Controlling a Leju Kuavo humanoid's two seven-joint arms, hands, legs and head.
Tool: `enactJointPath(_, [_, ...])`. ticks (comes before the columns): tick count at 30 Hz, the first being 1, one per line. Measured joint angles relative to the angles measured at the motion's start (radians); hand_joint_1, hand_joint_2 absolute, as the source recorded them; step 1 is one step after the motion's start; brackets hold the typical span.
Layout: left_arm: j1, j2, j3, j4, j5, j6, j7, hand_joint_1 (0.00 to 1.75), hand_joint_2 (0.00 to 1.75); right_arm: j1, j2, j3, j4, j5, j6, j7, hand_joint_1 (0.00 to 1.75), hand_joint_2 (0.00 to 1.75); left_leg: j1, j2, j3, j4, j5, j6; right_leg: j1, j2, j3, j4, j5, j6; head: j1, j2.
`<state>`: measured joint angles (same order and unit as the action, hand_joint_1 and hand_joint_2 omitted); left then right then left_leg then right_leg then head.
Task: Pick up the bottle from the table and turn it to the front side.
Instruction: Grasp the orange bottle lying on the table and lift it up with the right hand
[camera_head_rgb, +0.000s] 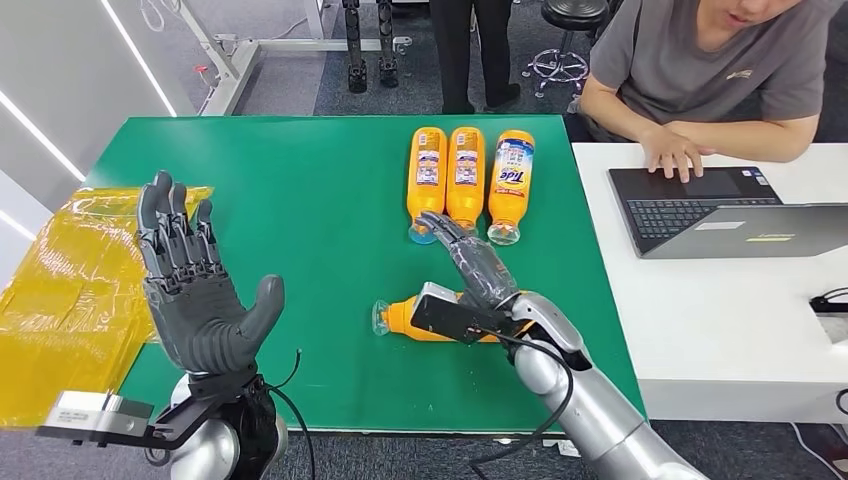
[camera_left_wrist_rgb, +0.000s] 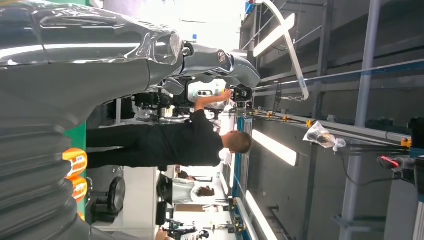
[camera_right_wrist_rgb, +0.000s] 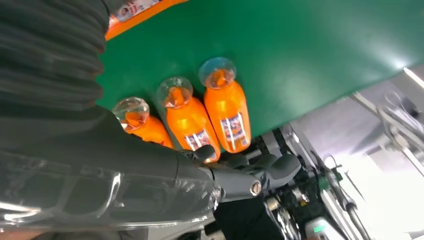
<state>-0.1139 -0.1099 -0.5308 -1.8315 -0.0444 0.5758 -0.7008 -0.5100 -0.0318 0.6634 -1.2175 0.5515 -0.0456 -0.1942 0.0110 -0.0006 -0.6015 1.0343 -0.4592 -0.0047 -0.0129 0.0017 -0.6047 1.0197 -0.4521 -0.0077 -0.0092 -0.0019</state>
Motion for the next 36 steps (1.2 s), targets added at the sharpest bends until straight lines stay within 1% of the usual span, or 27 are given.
enactJointPath(2, [0.000,0.000,0.004,0.000,0.005,-0.015,0.000,0.00,1.75,-0.034,-0.005,0.008,0.035,0.001,0.051,-0.013,0.00,1.75,0.000,0.000,0.000,0.000,0.000,0.000,0.000,0.000,0.000,0.000,0.000,0.000,0.000,0.000])
enactJointPath(7, [0.000,-0.006,0.017,0.000,0.014,-0.082,0.000,0.00,1.75,-0.138,-0.012,0.053,0.145,-0.030,0.214,-0.056,0.00,1.75,0.000,0.000,0.000,0.000,0.000,0.000,0.000,0.000,0.000,0.000,0.000,0.000,0.000,0.000])
enactJointPath(12, [-0.001,-0.012,0.022,0.001,0.020,-0.109,0.000,0.00,1.75,-0.220,-0.015,0.102,0.233,-0.048,0.320,-0.069,0.00,1.75,0.000,0.000,0.000,0.000,0.000,0.000,0.000,0.000,0.000,0.000,0.000,0.000,0.000,0.000])
enactJointPath(15, [0.000,-0.017,0.025,0.002,0.024,-0.127,0.000,0.00,1.75,-0.255,-0.017,0.132,0.279,-0.061,0.378,-0.063,0.00,1.75,0.000,0.000,0.000,0.000,0.000,0.000,0.000,0.000,0.000,0.000,0.000,0.000,0.000,0.000])
enactJointPath(19, [0.000,-0.024,0.035,0.004,0.026,-0.147,0.000,0.00,1.75,-0.292,-0.020,0.178,0.332,-0.062,0.420,-0.040,0.00,1.75,0.000,0.000,0.000,0.000,0.000,0.000,0.000,0.000,0.000,0.000,0.000,0.000,0.000,0.000])
enactJointPath(25, [0.001,-0.031,0.040,0.008,0.027,-0.152,0.000,0.00,1.75,-0.337,-0.034,0.248,0.385,-0.063,0.483,-0.013,0.00,1.75,0.000,0.000,0.000,0.001,0.000,0.000,0.000,0.000,0.000,0.000,0.000,0.000,0.000,0.000])
enactJointPath(29, [0.004,-0.035,0.042,0.012,0.029,-0.159,0.000,0.00,1.75,-0.353,-0.053,0.288,0.407,-0.068,0.508,0.000,0.00,1.75,0.000,-0.001,0.000,0.001,0.000,0.000,0.000,0.000,0.000,0.000,0.000,0.000,0.000,0.000])
enactJointPath(36, [0.003,-0.041,0.047,0.022,0.029,-0.179,0.000,0.00,1.75,-0.366,-0.099,0.360,0.422,-0.055,0.524,0.008,0.00,1.75,0.000,-0.001,0.000,0.001,0.000,0.000,0.000,0.000,0.000,0.000,0.000,0.000,0.000,0.000])
